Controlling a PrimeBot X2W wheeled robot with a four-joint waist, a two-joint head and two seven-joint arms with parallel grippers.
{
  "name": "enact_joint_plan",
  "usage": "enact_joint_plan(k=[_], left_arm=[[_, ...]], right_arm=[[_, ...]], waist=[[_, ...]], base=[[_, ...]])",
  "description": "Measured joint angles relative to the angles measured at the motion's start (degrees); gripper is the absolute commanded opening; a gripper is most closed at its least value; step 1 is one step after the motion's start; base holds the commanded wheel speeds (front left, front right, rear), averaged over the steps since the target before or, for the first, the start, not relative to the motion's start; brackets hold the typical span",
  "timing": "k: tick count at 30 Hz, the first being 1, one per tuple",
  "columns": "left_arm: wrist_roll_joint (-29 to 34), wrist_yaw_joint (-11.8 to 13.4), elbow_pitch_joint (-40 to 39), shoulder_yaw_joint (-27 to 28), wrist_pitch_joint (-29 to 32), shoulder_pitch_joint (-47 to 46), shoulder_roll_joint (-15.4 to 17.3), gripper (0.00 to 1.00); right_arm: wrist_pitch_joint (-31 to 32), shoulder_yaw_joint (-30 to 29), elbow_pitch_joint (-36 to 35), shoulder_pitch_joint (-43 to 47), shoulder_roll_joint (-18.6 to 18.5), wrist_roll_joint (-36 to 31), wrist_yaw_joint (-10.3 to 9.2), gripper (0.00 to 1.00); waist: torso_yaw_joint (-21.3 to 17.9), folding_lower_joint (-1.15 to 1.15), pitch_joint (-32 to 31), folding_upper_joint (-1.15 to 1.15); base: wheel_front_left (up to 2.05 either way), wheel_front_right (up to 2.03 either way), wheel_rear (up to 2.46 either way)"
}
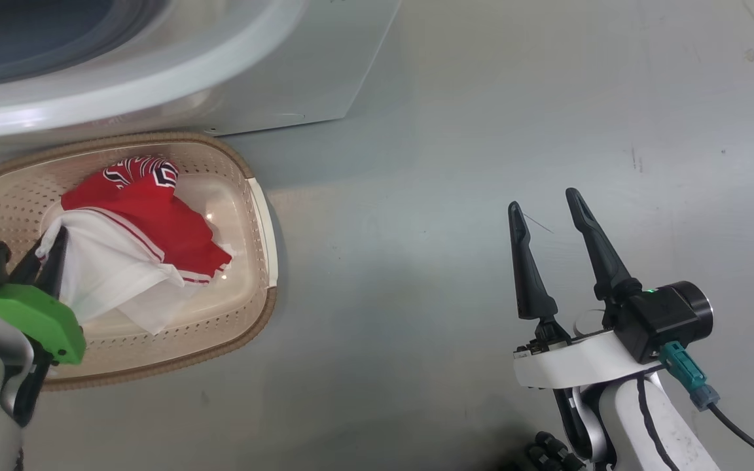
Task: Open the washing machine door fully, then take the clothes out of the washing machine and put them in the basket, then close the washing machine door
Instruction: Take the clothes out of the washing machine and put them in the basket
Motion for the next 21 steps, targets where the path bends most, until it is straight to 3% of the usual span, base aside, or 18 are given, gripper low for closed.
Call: enact_joint_plan(k=[9, 10, 12, 21], left_arm=[[0.02, 0.42, 9.75, 2.27, 1.10, -3.71, 2.03, 0.00], [0.02, 0.41, 10.37, 2.18, 1.10, -3.82, 1.86, 0.18], [0.03, 0.35, 11.32, 1.87, 1.00, -4.23, 1.23, 1.00], [0.01, 0.31, 13.85, -0.08, -0.08, -6.84, -1.90, 1.00]], right_arm=[[0.00, 0.81, -0.63, -1.59, 0.00, -1.59, -0.41, 1.00], [0.00, 0.66, -0.63, -1.74, 0.01, -1.62, -0.41, 1.00], [0.00, 0.24, -0.62, -1.76, 0.00, -1.62, -0.41, 1.00], [0.00, -0.89, 0.09, -1.76, -0.02, -1.62, -0.41, 1.00]], waist=[[0.71, 0.00, 3.35, 0.00], [0.72, 0.00, 3.55, 0.00], [0.73, 0.00, 3.76, 0.00], [1.16, 0.00, 3.13, 0.00]], base=[[0.00, 0.00, 0.00], [0.00, 0.00, 0.00], [0.00, 0.00, 0.00], [0.00, 0.00, 0.00]])
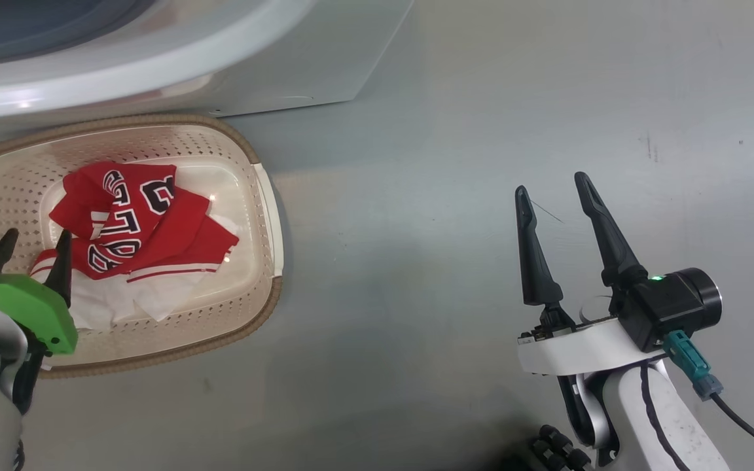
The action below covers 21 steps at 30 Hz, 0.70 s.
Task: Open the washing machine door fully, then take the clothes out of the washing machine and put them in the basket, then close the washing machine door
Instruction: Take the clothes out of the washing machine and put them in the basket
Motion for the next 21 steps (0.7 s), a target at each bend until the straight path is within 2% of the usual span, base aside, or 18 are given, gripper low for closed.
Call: enact_joint_plan(k=[11, 21], left_arm=[[0.71, -0.07, 2.94, -2.22, -3.30, -0.44, -1.25, 1.00], [0.77, -0.23, 1.32, -3.98, -4.31, 0.85, -4.47, 1.00]], right_arm=[[0.00, -0.16, 2.60, -1.31, 0.01, 0.11, 0.00, 1.00], [0.00, -1.30, 5.44, -1.31, -0.02, 0.66, 0.00, 1.00]], waist=[[1.45, 0.00, -4.32, 0.00], [3.65, 0.00, -11.05, 0.00]], base=[[0.00, 0.00, 0.00], [0.00, 0.00, 0.00]])
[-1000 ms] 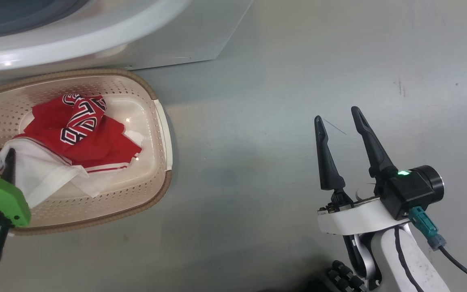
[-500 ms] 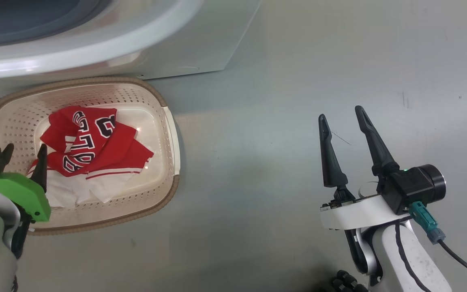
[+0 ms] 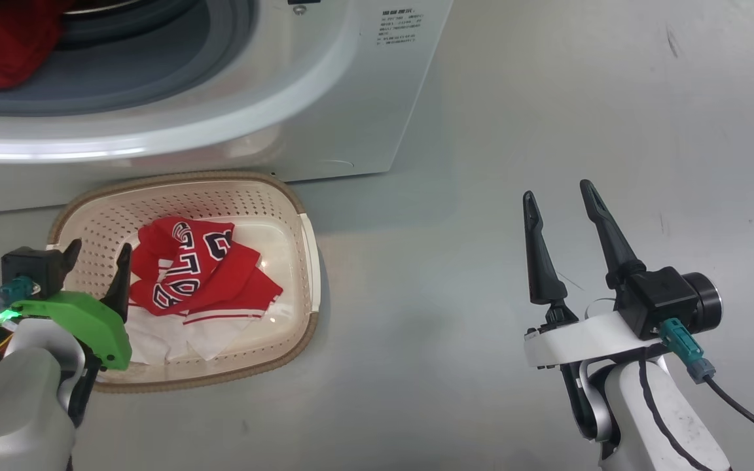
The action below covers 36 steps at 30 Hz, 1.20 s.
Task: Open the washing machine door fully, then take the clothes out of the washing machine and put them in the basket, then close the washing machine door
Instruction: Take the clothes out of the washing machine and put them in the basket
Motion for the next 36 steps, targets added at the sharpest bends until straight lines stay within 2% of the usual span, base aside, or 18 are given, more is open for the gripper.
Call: enact_joint_plan(k=[5, 16, 27, 36], left_arm=[[0.27, -0.01, -2.52, -1.04, -0.14, 1.36, -0.71, 1.00], [0.29, -0.08, -11.77, 4.45, -0.14, 6.16, -1.30, 1.00], [1.49, -0.08, -20.24, 10.81, -0.14, 13.45, -2.08, 1.00], [4.47, 0.52, -26.63, 12.73, -0.15, 20.98, -3.42, 1.00]], right_arm=[[0.00, -1.14, 1.98, 0.32, -0.02, 0.16, 0.00, 1.00], [0.00, -3.52, 4.20, 3.80, -0.04, 1.22, 0.09, 1.00], [0.00, -5.50, 5.08, 8.45, -0.96, 2.01, 1.87, 1.00], [0.00, -6.70, 5.05, 11.98, -0.98, 2.58, 3.05, 1.00]], waist=[[1.48, 0.00, -3.71, 0.00], [5.47, 0.00, -12.18, 0.00], [9.16, -0.01, -20.39, 0.00], [11.08, -0.01, -25.74, 0.00]], base=[[0.00, 0.00, 0.00], [0.00, 0.00, 0.00], [0.00, 0.00, 0.00], [0.00, 0.00, 0.00]])
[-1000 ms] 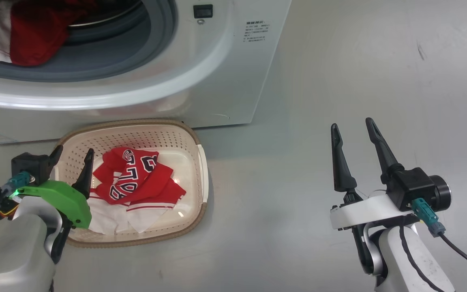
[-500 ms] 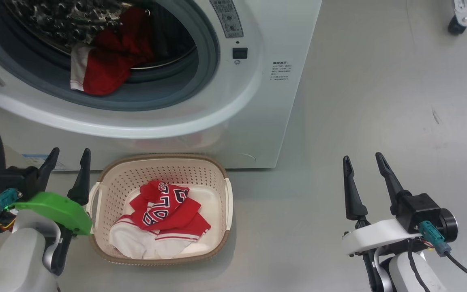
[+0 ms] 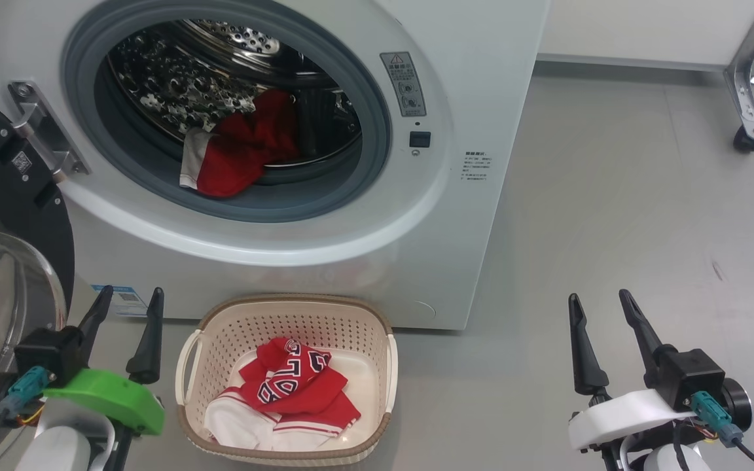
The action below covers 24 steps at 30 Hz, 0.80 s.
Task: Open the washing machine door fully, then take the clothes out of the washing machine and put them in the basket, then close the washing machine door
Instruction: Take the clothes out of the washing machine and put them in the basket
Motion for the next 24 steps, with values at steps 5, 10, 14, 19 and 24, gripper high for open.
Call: enact_joint_plan(k=[5, 10, 14, 19, 24], left_arm=[[1.21, 0.99, -3.58, 2.43, 0.00, 3.77, -0.81, 1.00], [2.69, 1.53, -6.37, 3.57, 0.00, 6.78, -1.05, 1.00], [4.76, 1.52, -8.38, 3.52, 0.00, 8.98, -1.43, 1.00], [5.48, 1.52, -10.25, 4.22, 0.00, 10.59, -1.88, 1.00], [6.28, 1.52, -11.67, 4.88, 0.00, 12.24, -2.76, 1.00]], right_arm=[[0.00, -0.01, -0.04, 1.44, 0.10, 0.53, 0.57, 1.00], [0.00, -0.03, -0.11, 2.50, 0.16, 0.59, 1.12, 1.00], [0.00, -0.38, -0.47, 3.41, 0.24, 1.07, 1.15, 1.00], [0.00, -0.65, -0.79, 3.63, 0.34, 1.08, 1.69, 1.00], [0.00, -0.99, -1.19, 3.72, 0.40, 1.08, 1.76, 1.00]], waist=[[0.56, 0.00, -2.07, 0.00], [0.44, 0.00, -3.23, 0.00], [-0.07, 0.00, -3.64, 0.00], [-0.57, 0.00, -3.78, 0.00], [-1.17, 0.00, -3.94, 0.00]], base=[[0.00, 0.00, 0.00], [0.00, 0.00, 0.00], [0.00, 0.00, 0.00], [0.00, 0.00, 0.00], [0.00, 0.00, 0.00]])
